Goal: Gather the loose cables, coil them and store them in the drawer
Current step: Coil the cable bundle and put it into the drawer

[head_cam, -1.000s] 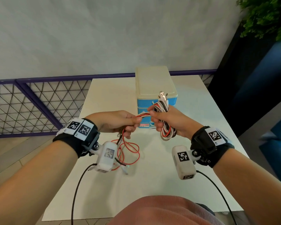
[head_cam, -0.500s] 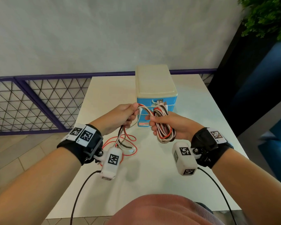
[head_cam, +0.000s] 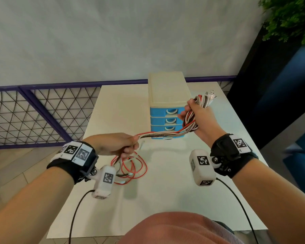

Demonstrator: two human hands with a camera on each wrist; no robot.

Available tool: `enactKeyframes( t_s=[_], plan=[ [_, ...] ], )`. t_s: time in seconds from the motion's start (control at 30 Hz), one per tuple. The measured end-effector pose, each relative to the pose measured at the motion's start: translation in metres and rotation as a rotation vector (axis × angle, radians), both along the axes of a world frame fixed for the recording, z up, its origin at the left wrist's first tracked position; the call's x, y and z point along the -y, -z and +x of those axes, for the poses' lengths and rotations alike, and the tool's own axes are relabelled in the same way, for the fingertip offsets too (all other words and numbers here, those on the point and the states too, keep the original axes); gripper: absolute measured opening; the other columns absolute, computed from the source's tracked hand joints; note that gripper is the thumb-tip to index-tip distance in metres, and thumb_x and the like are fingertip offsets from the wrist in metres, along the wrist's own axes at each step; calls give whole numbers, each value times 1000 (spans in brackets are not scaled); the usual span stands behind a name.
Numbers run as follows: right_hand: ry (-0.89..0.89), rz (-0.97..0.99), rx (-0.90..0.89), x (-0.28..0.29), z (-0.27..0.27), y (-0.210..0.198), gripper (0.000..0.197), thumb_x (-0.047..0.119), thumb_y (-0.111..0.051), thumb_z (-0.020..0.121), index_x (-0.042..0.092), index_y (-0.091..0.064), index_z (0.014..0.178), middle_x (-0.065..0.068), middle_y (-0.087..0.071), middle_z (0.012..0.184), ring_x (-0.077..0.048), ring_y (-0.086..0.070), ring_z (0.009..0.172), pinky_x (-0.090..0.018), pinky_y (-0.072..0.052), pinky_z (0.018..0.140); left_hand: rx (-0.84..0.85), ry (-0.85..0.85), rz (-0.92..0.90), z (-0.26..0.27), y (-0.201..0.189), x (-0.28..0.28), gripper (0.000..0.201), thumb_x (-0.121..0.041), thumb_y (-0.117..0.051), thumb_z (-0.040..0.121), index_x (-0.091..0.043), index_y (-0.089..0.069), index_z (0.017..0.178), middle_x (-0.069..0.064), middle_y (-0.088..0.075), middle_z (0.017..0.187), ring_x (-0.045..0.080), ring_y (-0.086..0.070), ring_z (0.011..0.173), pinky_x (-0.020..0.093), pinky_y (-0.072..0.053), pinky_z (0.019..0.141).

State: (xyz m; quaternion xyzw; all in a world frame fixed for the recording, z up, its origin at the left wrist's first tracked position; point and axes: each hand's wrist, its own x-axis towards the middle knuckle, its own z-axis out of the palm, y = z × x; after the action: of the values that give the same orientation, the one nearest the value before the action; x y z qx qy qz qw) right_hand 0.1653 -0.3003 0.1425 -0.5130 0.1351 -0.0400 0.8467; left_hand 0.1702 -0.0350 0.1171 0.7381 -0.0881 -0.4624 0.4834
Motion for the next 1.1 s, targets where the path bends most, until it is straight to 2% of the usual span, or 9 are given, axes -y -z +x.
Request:
enactKeyframes(
  t_s=[0.07, 0.17, 0.27, 0.37, 0.5, 0.7, 0.87, 0.97, 1.1],
  plan=[
    [8, -57, 26, -8, 0, -3, 16, 16, -48, 101, 12, -51, 85, 0, -48, 58, -11, -52, 46, -30, -53, 54, 123, 30, 125, 2, 6, 4, 35, -39, -34, 100, -12, -53, 113, 6, -61, 95, 16, -54, 79, 32, -45, 80],
    [0, -131, 54, -22, 1, -5, 16, 12, -47, 100, 12, -51, 85, 1, -41, 57, -10, -43, 43, -28, -47, 48, 497, 83, 230, 0, -2, 21, 49, -38, -41, 99, -26, -30, 144, -4, -29, 152, 10, -30, 135, 23, -21, 109],
    [12, -210, 63, -37, 3, -5, 16, 13, -48, 99, 12, -53, 84, 2, -42, 53, -11, -43, 42, -31, -44, 50, 910, 212, 163, -15, -19, 61, 49, -41, -42, 98, -24, -35, 143, -9, -31, 145, 6, -22, 137, 14, -9, 107],
    [87, -316, 80, -43, 3, -6, 17, 19, -54, 97, 12, -50, 82, 3, -45, 50, -13, -48, 42, -27, -44, 46, 1089, 258, 156, -17, -9, 89, 52, -57, -36, 93, -20, -46, 128, -1, -53, 130, 20, -45, 120, 31, -30, 105],
    [206, -293, 51, -41, 3, -7, 14, 20, -56, 97, 11, -49, 90, -1, -50, 53, -12, -52, 42, -24, -47, 43, 1172, 95, 205, -26, 3, 99, 27, -39, -32, 101, -17, -44, 92, 2, -55, 86, 24, -54, 81, 27, -38, 71],
    [189, -185, 67, -39, 3, -7, 16, 14, -51, 98, 14, -47, 82, 1, -41, 53, -12, -42, 41, -28, -45, 47, 973, 31, 24, -34, -5, 106, 34, -36, -28, 102, -15, -46, 82, 3, -55, 74, 15, -51, 65, 30, -43, 61],
    [144, -55, 90, -35, 3, -11, 15, 11, -50, 98, 15, -48, 84, 2, -37, 57, -9, -38, 40, -25, -43, 43, 350, -6, -242, -32, -15, 98, 52, -52, -26, 98, -17, -40, 63, -5, -31, 52, 9, -25, 42, 21, -24, 43],
    [135, -8, 89, -33, 5, -12, 17, 10, -50, 98, 15, -48, 82, 2, -36, 56, -9, -37, 40, -25, -42, 43, 101, 40, -310, -30, -15, 88, 52, -59, -20, 95, -18, -38, 68, -4, -24, 53, 10, -19, 42, 21, -30, 46],
    [154, 94, 77, -15, 10, -15, 17, 7, -47, 97, 14, -49, 82, 2, -37, 55, -10, -37, 39, -25, -42, 43, -222, 78, -381, -31, -1, 63, 46, -56, -24, 95, -20, -40, 72, -9, -26, 54, 8, -27, 45, 25, -46, 70]
  ],
)
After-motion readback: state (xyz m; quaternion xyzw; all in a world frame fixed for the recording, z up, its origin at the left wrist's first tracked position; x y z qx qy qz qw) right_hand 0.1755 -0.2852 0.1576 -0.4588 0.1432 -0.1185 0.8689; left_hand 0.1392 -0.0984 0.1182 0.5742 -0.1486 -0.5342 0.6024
